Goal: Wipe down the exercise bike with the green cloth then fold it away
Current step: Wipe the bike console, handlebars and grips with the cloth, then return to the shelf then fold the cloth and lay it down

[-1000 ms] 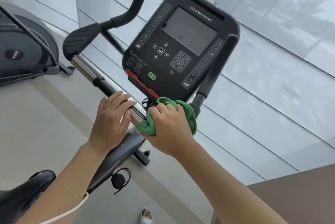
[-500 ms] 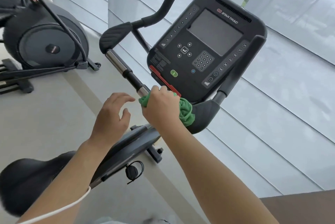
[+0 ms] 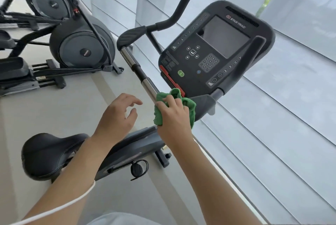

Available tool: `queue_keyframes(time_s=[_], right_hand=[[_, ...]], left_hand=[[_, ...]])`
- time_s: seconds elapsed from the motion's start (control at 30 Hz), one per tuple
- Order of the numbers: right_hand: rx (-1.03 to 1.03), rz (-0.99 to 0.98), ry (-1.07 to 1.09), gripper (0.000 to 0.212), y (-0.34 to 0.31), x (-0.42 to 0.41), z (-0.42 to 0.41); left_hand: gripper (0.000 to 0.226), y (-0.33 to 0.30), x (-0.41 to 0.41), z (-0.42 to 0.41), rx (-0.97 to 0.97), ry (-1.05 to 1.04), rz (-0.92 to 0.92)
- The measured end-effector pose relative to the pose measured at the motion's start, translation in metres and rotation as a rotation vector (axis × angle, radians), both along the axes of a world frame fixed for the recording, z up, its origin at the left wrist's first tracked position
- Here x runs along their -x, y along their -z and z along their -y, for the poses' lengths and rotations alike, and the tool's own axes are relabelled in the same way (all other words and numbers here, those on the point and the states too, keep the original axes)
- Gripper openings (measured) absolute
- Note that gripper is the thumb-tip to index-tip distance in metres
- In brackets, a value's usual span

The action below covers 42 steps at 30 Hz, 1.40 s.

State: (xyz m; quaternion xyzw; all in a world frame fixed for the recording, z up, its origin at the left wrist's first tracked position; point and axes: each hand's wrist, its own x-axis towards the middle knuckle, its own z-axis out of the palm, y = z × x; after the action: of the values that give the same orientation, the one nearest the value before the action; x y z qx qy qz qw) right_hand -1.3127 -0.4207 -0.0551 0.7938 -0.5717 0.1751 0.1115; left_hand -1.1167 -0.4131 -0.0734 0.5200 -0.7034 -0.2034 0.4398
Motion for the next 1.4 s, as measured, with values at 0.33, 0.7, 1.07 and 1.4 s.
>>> queue_keyframes(time_s=[0.33,0.7,1.07,1.4], right_hand=[[-0.273,0.553,-0.282,0.043,-0.009,0.052,-0.041],[-1.028,1.104,-0.655,0.038,-0.009,0.012,-0.108],[-0.748,1.112,-0.484,0.03,-0.016,-0.052,-0.151],[-0.766,0.88,-0.782,0.039,-0.016,-0.178,-0.234]], left_hand=[[0.058,-0.003,0.062,-0.099,-0.082,-0.104,-0.016],[0.043,-0.018,0.036,-0.191,-0.068,-0.369,0.156],[0.024,-0.039,-0.037,-0.269,-0.207,-0.487,0.017],[0.025,-0.038,-0.149,-0.379,-0.259,-0.619,-0.09]])
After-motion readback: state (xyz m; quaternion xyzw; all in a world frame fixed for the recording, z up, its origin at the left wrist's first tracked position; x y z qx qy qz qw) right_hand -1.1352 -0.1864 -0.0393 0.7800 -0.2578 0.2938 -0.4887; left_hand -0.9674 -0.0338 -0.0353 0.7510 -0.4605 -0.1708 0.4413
